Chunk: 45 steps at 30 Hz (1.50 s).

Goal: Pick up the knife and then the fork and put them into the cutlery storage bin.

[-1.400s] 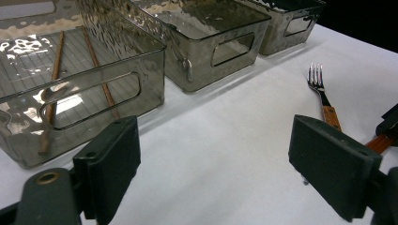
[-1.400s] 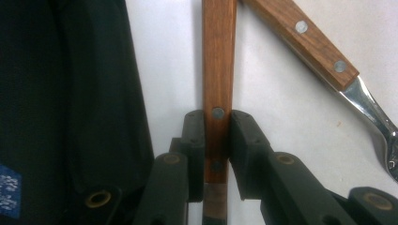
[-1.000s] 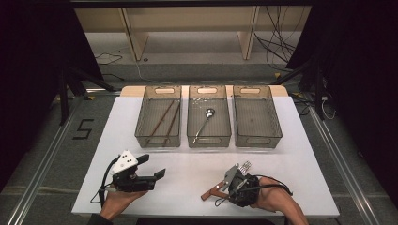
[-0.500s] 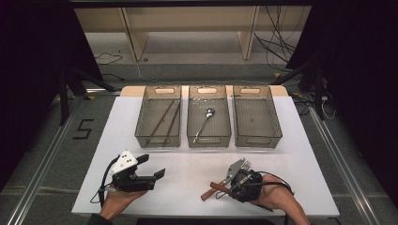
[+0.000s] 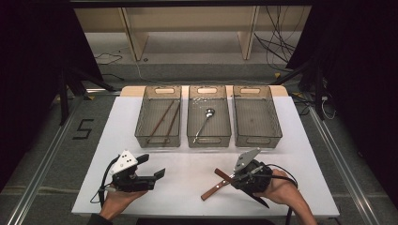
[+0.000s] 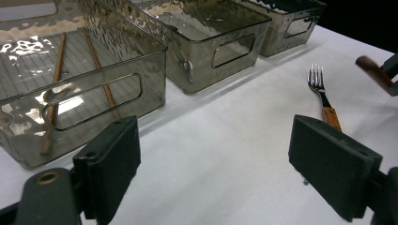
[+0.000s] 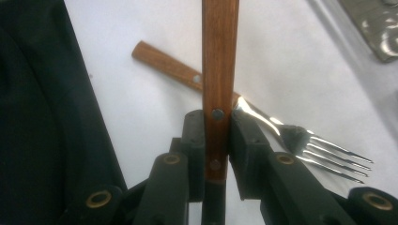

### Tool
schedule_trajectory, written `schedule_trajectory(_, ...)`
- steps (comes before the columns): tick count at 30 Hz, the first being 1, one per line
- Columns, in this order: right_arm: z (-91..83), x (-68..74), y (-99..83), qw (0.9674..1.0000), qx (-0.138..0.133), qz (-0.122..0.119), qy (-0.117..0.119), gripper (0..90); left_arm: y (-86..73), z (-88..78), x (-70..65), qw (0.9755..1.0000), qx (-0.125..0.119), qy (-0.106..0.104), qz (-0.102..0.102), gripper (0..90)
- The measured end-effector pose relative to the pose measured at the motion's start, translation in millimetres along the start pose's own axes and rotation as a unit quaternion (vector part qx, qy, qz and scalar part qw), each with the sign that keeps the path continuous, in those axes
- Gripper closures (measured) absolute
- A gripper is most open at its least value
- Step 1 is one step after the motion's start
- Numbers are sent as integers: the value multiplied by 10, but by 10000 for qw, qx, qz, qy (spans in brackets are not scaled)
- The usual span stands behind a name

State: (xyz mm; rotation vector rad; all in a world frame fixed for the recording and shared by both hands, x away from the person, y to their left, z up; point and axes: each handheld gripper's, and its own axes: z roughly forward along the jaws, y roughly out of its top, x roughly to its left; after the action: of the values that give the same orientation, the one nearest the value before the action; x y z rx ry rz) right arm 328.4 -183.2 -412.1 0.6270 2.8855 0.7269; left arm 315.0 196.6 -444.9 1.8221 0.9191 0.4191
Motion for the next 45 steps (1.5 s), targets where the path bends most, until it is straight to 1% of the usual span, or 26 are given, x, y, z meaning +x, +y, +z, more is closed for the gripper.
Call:
schedule_trajectory(3,-66,-32,-1,9997,-158,156,-30,772,1,-2,-1,10000,0,-2,0,166)
schedule_trajectory(6,-134,-77,-6,9992,-354,200,-34,772,1,-1,1,10000,0,-2,-2,166)
schedule_trajectory(7,-149,-94,-8,9986,-465,239,-15,772,0,0,1,10000,-1,-1,-2,166)
schedule_trajectory(8,-164,-108,-11,9984,-490,291,1,772,0,1,0,10000,1,-1,0,166)
schedule_trajectory(10,-168,-134,-15,9979,-569,309,-48,772,2,-2,-3,10000,1,-2,8,166)
schedule_trajectory(15,-193,-141,-22,9968,-680,424,-59,773,1,-3,3,10000,6,0,3,166)
schedule_trajectory(16,-197,-149,-27,9968,-699,397,-44,773,1,-4,2,10000,3,-2,2,166)
schedule_trajectory(18,-210,-156,-33,9962,-753,425,-99,773,2,-4,1,10000,4,-2,11,166)
schedule_trajectory(20,-224,-168,-44,9957,-825,419,-32,773,1,-3,1,10000,3,-7,0,166)
schedule_trajectory(22,-241,-169,-52,9954,-837,465,-31,773,2,2,-3,10000,2,-16,-7,166)
schedule_trajectory(23,-249,-169,-56,9953,-843,480,-66,772,2,4,-3,10000,8,-12,10,166)
schedule_trajectory(24,-255,-176,-60,9948,-904,466,-82,773,1,4,-2,10000,19,-15,23,165)
schedule_trajectory(26,-276,-178,-62,9942,-936,519,-57,773,1,5,-2,10000,9,-15,8,166)
schedule_trajectory(27,-285,-185,-64,9940,-967,496,-79,772,2,4,-1,10000,7,-15,7,166)
schedule_trajectory(31,-313,-213,-77,9923,-1083,598,-107,772,1,5,-2,10000,9,-16,5,166)
schedule_trajectory(37,-396,-289,-99,9878,-1354,737,-202,772,1,5,-1,10000,12,-15,3,166)
schedule_trajectory(42,-505,-395,-88,9814,-1676,905,-241,772,2,4,1,10000,11,-17,-1,166)
schedule_trajectory(45,-580,-476,-65,9763,-1871,1040,-312,772,1,3,1,10000,9,-15,-6,166)
